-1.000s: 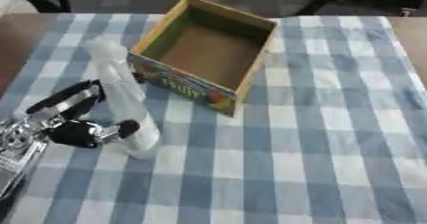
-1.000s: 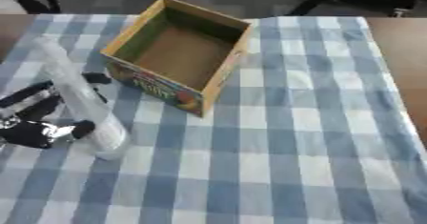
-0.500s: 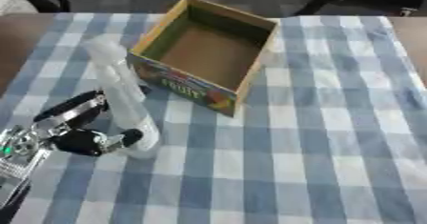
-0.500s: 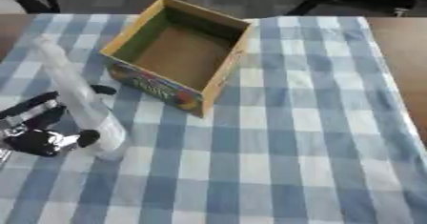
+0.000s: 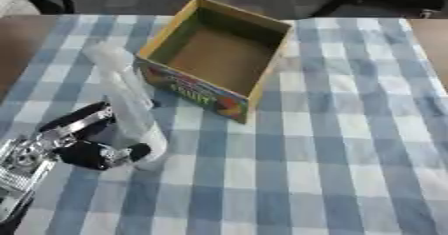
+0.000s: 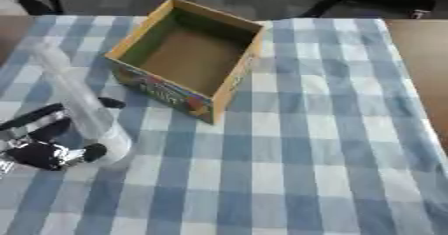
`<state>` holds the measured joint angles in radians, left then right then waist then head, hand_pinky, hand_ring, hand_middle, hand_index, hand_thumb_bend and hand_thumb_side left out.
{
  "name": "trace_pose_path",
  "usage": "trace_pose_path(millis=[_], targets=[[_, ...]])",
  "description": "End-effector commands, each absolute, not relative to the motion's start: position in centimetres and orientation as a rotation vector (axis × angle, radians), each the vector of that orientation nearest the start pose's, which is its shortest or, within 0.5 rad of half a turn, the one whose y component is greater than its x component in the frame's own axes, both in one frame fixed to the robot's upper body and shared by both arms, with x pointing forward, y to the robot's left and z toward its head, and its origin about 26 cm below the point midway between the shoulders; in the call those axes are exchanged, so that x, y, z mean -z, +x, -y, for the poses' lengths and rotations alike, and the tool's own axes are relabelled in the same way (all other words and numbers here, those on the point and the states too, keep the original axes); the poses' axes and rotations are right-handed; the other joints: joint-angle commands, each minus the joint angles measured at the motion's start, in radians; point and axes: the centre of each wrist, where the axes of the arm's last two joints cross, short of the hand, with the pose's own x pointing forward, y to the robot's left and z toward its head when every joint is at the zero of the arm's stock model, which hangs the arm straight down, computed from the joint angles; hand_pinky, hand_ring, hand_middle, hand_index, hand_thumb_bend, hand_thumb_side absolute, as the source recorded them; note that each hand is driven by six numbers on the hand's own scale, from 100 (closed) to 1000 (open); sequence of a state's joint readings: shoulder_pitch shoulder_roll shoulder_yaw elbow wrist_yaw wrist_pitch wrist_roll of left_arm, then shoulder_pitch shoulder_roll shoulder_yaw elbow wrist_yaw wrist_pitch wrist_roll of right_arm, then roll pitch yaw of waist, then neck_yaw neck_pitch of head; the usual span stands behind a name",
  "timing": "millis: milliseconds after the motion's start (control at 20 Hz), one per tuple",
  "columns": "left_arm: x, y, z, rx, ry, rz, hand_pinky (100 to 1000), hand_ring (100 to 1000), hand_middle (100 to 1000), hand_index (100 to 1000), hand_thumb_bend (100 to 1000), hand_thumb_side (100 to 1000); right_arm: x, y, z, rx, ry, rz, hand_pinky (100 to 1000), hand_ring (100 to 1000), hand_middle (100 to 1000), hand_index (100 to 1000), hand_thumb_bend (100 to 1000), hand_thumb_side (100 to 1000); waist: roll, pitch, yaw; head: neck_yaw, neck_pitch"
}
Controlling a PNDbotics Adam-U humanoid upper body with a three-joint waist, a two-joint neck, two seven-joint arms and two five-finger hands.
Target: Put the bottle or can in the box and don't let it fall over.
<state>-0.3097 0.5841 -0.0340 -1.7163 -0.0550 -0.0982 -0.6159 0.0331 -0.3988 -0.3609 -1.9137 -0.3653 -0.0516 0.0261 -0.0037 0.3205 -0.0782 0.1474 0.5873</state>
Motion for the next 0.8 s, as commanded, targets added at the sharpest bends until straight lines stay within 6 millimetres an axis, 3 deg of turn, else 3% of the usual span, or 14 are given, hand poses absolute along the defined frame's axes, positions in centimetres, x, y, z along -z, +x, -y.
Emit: trace_pose_path(millis=[50,450,650,800], targets=[[-17.45,33.47,-32.63,1.234,0.089,1.732,1000,789,912,905,374,490,-14.17,24.40,39.90,0.042,-0.262,2.040,844,990,1000,1000,100,711,-0.001,-0.013,0.000,0.001,-0.009],[-17.25,33.67,-32.57,1.257,0.094,1.703,1000,794,936,834,287,440,-14.09,24.41,39.89,0.045,-0.261,2.037,845,990,1000,1000,100,713,-0.002,-0.010,-0.002,0.002,-0.012],[-16.99,33.80,-32.65,1.258,0.086,1.679,1000,790,933,772,122,327,-14.06,24.43,39.87,0.045,-0.261,2.037,845,990,1000,1000,100,714,-0.002,-0.009,-0.003,0.001,-0.012],[-16.73,33.83,-32.78,1.253,0.078,1.659,1000,788,928,749,100,237,-14.04,24.43,39.88,0.046,-0.262,2.037,845,990,1000,1000,100,714,-0.003,-0.008,-0.004,0.000,-0.015]])
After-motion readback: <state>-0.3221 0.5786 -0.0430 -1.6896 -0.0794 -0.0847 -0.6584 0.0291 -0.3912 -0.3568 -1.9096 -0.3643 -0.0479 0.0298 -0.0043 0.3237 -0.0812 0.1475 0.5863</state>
